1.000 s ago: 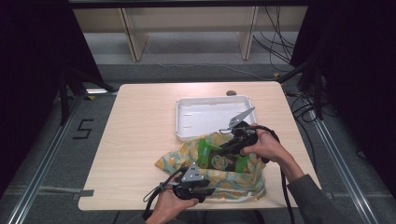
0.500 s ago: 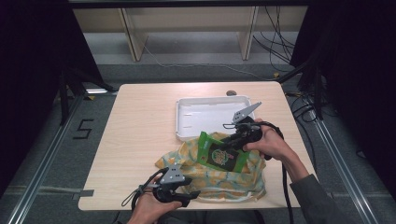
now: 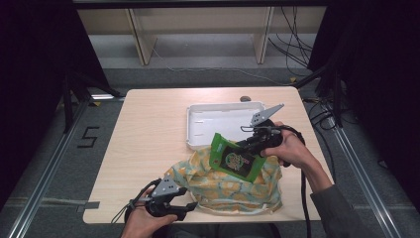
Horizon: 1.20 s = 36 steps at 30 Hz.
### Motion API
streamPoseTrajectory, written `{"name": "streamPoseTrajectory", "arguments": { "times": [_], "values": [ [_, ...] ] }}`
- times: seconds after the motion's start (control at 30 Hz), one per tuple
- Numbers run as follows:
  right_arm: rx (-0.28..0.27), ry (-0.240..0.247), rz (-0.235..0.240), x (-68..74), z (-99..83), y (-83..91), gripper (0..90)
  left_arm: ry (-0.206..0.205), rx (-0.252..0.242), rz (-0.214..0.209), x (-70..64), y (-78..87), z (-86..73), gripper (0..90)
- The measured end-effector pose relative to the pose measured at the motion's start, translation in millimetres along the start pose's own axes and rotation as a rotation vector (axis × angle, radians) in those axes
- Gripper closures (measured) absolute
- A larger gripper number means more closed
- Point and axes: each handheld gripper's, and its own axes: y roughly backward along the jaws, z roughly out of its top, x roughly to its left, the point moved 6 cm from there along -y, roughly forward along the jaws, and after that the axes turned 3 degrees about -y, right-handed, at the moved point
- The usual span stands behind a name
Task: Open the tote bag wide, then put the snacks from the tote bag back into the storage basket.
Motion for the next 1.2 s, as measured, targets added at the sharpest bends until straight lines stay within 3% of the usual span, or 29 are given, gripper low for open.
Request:
{"name": "streamPoseTrajectory", "arguments": {
  "times": [0.07, 0.1, 0.17, 0.43, 0.47, 0.57, 0.67, 0.7, 0.77, 0.8, 0.87, 0.9, 0.97, 1.0, 1.07, 1.2],
  "values": [
    [-0.006, 0.004, -0.005, -1.5, 1.0, 1.8, 76.0, -0.015, 0.000, 0.008, 2.4, 2.8, -1.5, 40.2],
    [-0.019, -0.003, -0.012, -1.6, 1.6, 2.0, 76.0, 0.011, -0.014, 0.017, 1.7, 3.4, -1.6, 39.7],
    [-0.025, 0.001, -0.009, -2.6, 2.3, 4.1, 76.0, -0.003, 0.001, 0.023, 5.8, 7.4, -3.9, 38.4],
    [-0.050, -0.017, -0.008, -4.6, 3.6, 14.3, 76.0, 0.051, -0.029, 0.058, 16.6, 15.8, -9.2, 34.6],
    [-0.057, -0.018, -0.012, -5.2, 3.6, 15.2, 76.0, 0.029, -0.011, 0.069, 19.2, 18.0, -10.6, 34.5],
    [-0.059, -0.032, -0.009, -5.2, 2.8, 19.4, 75.9, 0.041, -0.018, 0.086, 22.3, 19.1, -12.5, 33.8],
    [-0.074, -0.039, -0.015, -5.7, 3.1, 23.2, 75.9, 0.010, -0.013, 0.102, 27.3, 20.3, -14.3, 32.8],
    [-0.075, -0.039, -0.017, -5.9, 3.3, 24.4, 76.0, 0.030, -0.014, 0.105, 27.6, 20.0, -15.1, 32.6],
    [-0.098, -0.023, -0.029, -7.7, 5.2, 26.1, 75.9, 0.016, -0.018, 0.122, 30.5, 21.3, -15.7, 31.8],
    [-0.091, -0.046, -0.023, -6.3, 5.3, 28.7, 76.0, 0.032, -0.018, 0.118, 30.4, 21.1, -16.2, 31.5],
    [-0.109, -0.047, -0.022, -5.5, 7.5, 30.9, 75.9, 0.027, -0.026, 0.137, 32.3, 21.6, -16.2, 31.0],
    [-0.106, -0.049, -0.016, -5.0, 8.1, 32.8, 76.0, 0.004, -0.010, 0.134, 34.6, 23.0, -17.1, 30.4],
    [-0.124, -0.045, -0.018, -5.3, 10.2, 35.2, 75.9, 0.035, -0.023, 0.141, 34.6, 21.2, -17.6, 30.1],
    [-0.122, -0.044, -0.019, -5.6, 10.8, 37.3, 75.9, 0.007, -0.011, 0.146, 37.0, 22.3, -18.2, 29.7],
    [-0.145, -0.046, -0.023, -6.9, 12.8, 39.6, 76.0, 0.033, -0.013, 0.157, 37.1, 21.5, -18.1, 28.9],
    [-0.161, -0.049, -0.044, -10.0, 15.0, 46.7, 76.0, 0.001, -0.014, 0.152, 36.7, 21.8, -17.2, 27.9]
  ]
}}
